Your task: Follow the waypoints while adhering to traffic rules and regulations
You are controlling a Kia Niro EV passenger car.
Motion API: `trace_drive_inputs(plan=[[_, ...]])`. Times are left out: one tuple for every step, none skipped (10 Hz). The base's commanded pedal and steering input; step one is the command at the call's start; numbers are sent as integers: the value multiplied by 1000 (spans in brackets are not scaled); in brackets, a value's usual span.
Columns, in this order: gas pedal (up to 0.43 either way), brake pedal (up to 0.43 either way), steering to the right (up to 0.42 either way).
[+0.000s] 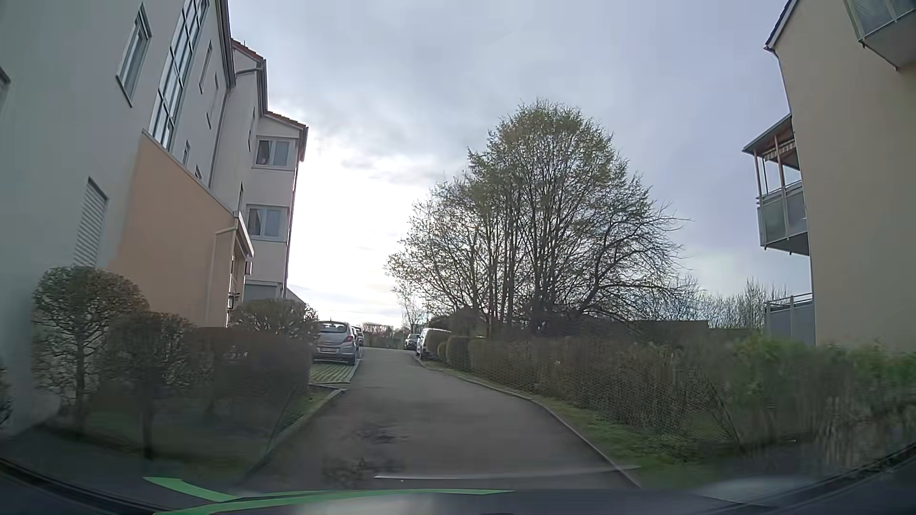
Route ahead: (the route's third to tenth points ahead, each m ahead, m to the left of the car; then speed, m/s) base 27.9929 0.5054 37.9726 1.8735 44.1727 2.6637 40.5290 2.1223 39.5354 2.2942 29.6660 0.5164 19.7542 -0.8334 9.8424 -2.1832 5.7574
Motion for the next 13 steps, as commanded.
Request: trace_drive_inputs(plan=[[378,0,-17],[378,0,-14],[378,0,-14],[378,0,-15],[378,0,-16],[350,0,-19],[311,0,-25],[311,0,-39],[311,0,-52],[311,0,-61],[299,0,-65],[299,0,-65],[299,0,-65]])
